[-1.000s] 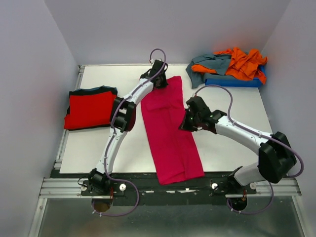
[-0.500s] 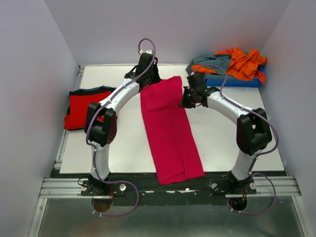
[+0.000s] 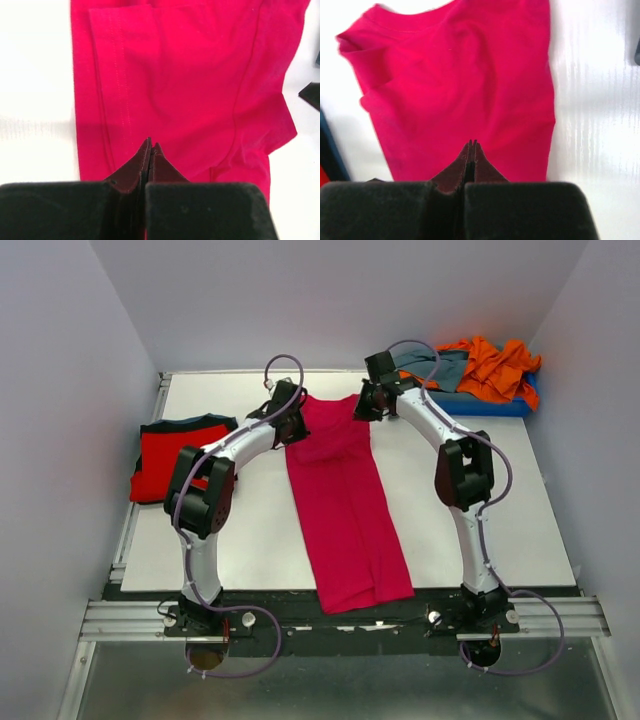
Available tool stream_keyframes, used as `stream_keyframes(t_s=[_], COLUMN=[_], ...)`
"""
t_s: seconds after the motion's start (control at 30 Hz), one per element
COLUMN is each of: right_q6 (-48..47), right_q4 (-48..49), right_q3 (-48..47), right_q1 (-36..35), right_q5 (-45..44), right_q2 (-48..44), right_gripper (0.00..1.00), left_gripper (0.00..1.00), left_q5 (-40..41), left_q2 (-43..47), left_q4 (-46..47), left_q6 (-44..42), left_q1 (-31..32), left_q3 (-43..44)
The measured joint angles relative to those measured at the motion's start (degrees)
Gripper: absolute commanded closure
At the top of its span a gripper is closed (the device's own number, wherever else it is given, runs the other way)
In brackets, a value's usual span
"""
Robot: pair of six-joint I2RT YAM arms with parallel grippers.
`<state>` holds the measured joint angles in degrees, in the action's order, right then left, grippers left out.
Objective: Fold and stack the t-shirts
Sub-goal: Rotate the tshirt 90 degrees
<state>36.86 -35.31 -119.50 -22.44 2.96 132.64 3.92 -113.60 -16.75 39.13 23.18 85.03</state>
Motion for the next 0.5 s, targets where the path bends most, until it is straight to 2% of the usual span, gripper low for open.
stream_keyframes(t_s=[0.37, 0.5], right_q6=[4.2, 6.5], right_q4=[-5.7, -6.6], right_q3=[-6.0, -8.3], right_q1=[1.3, 1.8], right_q5=[-3.0, -4.2], right_q2=[10.1, 11.3], right_gripper=[0.99, 0.99], left_gripper=[1.0, 1.0], left_q5=[0.5, 0.3], left_q2=[-6.4, -10.0], left_q4=[0.4, 0.0], left_q6=[1.9, 2.4], left_q1=[-3.7, -4.7], left_q3=[1.4, 5.2])
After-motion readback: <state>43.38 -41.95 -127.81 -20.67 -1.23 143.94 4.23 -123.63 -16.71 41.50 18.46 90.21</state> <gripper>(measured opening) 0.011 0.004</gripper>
